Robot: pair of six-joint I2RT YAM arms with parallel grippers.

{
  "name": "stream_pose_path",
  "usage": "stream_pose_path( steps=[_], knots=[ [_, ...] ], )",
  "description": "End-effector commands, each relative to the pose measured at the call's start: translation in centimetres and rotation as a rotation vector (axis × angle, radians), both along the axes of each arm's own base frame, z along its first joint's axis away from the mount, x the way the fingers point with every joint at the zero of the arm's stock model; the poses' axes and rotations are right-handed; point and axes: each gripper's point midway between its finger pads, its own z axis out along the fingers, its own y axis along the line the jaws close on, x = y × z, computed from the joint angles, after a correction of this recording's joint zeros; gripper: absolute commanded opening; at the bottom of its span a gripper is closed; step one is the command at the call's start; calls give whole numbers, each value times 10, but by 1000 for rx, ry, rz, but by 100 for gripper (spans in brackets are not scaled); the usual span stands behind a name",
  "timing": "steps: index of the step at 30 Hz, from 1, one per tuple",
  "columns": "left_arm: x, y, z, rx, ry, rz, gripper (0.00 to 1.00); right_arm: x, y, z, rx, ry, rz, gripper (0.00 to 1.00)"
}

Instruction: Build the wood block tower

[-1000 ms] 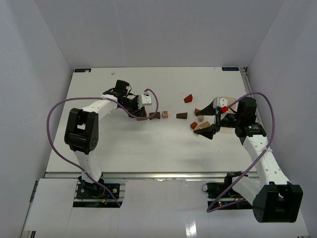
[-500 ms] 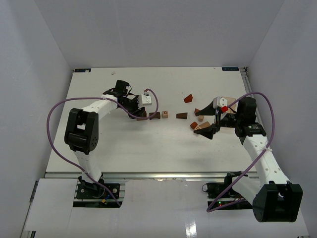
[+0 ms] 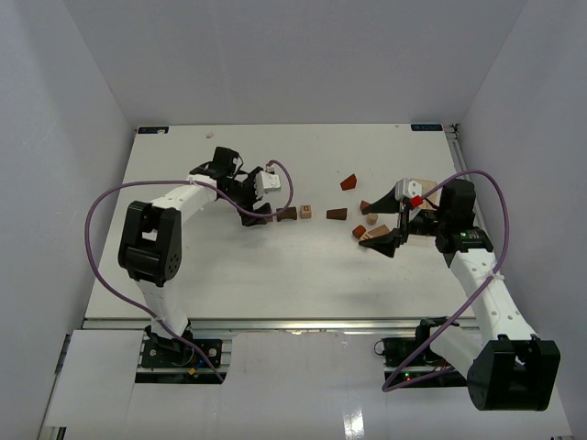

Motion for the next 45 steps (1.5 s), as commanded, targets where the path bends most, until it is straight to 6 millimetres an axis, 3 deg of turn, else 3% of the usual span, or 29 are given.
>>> stream_pose_path(
  steps=[1, 3, 5, 9, 13, 15, 19, 21, 24, 29, 38, 45],
  knots=[
    [2, -13, 84, -146, -88, 52, 98, 0, -1, -3, -2, -18, 8, 94],
    [-11, -17, 114, -214, -92, 69, 98, 2, -3, -7, -23, -33, -6, 94],
    [-37, -21, 140, -315, -47, 103, 98, 6, -5, -14, -61, -59, -12, 96],
    [-81, -17, 143, -476, 94, 271, 98, 18, -11, -27, -159, -125, -17, 95],
    [-116, -4, 141, -583, 156, 413, 98, 35, -21, -58, -302, -161, 12, 90],
    [-122, 3, 136, -626, 204, 525, 98, 41, -27, -65, -382, -211, 63, 90],
    [-143, 13, 133, -632, 172, 546, 98, 36, -35, -90, -470, -207, 218, 91],
    [-144, 18, 135, -626, 138, 558, 98, 41, -39, -97, -501, -186, 211, 94],
    [-142, 24, 142, -638, 98, 597, 98, 62, -42, -105, -505, -74, 68, 100],
    [-142, 25, 145, -640, 109, 614, 98, 70, -48, -132, -534, -25, -107, 100],
    [-125, 45, 138, -644, 86, 799, 98, 90, -61, -154, -555, 80, -292, 89],
    [-125, 49, 140, -653, 52, 816, 98, 93, -52, -165, -570, 125, -313, 87]
  ],
)
